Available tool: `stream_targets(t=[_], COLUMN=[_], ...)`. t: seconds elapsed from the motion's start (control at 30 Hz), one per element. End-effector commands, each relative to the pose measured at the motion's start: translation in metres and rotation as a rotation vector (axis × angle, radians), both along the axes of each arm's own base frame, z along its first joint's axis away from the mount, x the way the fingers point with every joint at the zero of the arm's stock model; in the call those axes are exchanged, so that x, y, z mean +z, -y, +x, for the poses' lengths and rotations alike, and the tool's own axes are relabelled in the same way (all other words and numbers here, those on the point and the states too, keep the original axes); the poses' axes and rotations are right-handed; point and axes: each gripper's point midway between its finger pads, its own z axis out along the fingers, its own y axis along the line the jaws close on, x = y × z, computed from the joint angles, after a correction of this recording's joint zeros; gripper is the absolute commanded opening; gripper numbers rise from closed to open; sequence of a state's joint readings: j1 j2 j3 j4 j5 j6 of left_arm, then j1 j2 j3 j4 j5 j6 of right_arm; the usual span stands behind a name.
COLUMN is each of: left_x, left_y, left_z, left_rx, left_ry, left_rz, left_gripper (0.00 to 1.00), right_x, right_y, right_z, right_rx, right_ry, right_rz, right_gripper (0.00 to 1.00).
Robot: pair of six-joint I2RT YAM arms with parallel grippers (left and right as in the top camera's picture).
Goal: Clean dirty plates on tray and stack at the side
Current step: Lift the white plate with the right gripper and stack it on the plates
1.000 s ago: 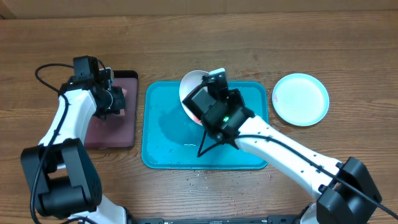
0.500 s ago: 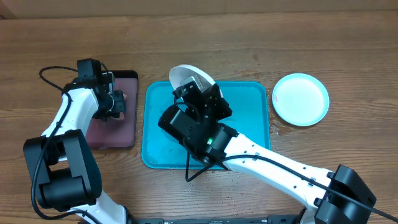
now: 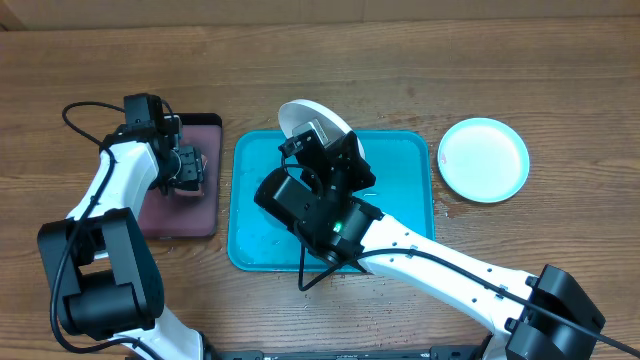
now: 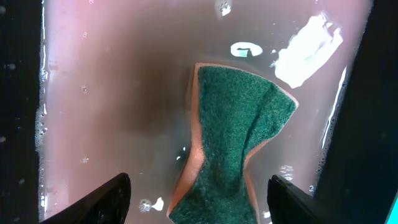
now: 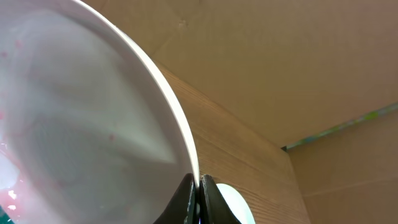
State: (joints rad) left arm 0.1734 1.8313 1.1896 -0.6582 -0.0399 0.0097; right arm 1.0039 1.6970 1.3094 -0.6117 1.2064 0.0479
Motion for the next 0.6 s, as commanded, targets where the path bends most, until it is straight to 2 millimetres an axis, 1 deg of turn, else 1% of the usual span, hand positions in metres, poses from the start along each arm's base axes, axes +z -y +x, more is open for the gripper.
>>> stream_targets(t=[0.0, 0.1, 0.2, 0.3, 0.33, 0.4, 0.47, 0.5, 0.53, 0.57], left_x=[0.002, 0.013, 0.031, 0.048, 0.053, 0.059, 0.063, 0.062, 0.062, 0.060], left_y=[0.008, 0.014, 0.018, 0.024, 0.028, 0.037, 0.047, 0.051, 0.054, 0.056], left_z=[0.001, 0.005, 0.009, 0.009, 0.008, 0.006, 0.004, 0.002, 0.000, -0.003], left_rx=[-0.014, -0.027, -0.026, -0.017, -0.025, -0.040, -0.050, -0.056, -0.055, -0.050], left_ry=[0.002, 0.033, 0.083, 0.124, 0.135, 0.145, 0.148, 0.141, 0.133, 0.121], left_rz=[0.009, 0.013, 0.015, -0.012, -0.035, -0.079, -0.139, -0.162, -0.175, -0.188], left_gripper=[0.71, 0.71, 0.72, 0.82, 0.82, 0.83, 0.84, 0.86, 0.89, 0.90], right_x=[0.030, 0.036, 0.036, 0.035, 0.032, 0.025, 0.010, 0.001, -0.009, -0.017], right_y=[0.004, 0.008, 0.008, 0.006, 0.004, 0.001, -0.001, 0.001, 0.004, 0.009], right_z=[0.000, 0.000, 0.000, 0.000, 0.001, 0.004, 0.008, 0.010, 0.013, 0.016], right_rx=[-0.034, -0.058, -0.059, -0.051, -0.045, -0.033, -0.028, -0.040, -0.059, -0.085], right_ry=[0.082, 0.111, 0.113, 0.107, 0.099, 0.073, 0.016, -0.019, -0.057, -0.089], right_rz=[0.041, 0.030, 0.031, 0.047, 0.070, 0.136, 0.241, 0.306, 0.372, 0.429], right_gripper=[0.04, 0.04, 0.04, 0.04, 0.04, 0.04, 0.04, 0.04, 0.04, 0.04])
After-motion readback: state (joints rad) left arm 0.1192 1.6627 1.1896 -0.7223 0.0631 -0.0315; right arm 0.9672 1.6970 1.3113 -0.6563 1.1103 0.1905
